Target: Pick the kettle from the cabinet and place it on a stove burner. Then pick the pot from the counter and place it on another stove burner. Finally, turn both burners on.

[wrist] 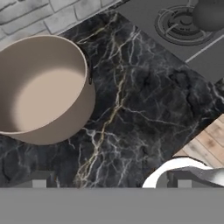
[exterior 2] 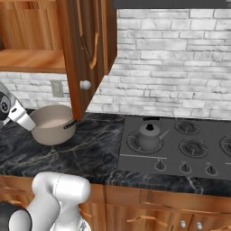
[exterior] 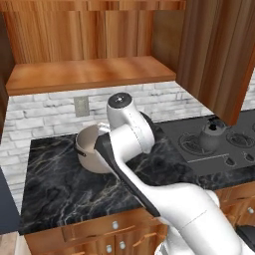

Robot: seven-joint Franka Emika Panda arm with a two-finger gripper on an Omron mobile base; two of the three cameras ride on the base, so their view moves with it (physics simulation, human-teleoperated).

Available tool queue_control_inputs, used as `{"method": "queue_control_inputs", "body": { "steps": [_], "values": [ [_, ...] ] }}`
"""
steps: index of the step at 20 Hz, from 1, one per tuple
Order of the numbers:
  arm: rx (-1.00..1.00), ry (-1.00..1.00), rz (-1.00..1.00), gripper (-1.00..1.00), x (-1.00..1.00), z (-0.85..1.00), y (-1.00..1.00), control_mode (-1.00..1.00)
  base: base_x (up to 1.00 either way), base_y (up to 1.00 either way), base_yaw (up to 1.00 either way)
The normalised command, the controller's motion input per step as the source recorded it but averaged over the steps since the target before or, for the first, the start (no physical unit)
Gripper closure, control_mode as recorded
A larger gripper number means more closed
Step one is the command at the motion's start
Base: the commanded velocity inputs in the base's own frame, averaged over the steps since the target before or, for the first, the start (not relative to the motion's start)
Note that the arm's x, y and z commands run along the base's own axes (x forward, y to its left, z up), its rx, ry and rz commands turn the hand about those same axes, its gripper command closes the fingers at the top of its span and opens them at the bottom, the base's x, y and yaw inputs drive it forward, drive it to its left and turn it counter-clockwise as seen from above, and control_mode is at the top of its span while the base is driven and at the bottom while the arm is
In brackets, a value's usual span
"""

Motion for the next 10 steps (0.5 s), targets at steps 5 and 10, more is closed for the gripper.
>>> {"method": "queue_control_inputs", "body": {
  "steps": [5, 10],
  "values": [
    [0.04, 0.01, -0.03, -1.0, 0.3, -0.17, 0.0, -1.0, 0.0, 0.0, 0.0],
    [0.05, 0.02, -0.01, -1.0, 0.38, -0.21, -0.01, -1.0, 0.0, 0.0, 0.0]
  ]
}}
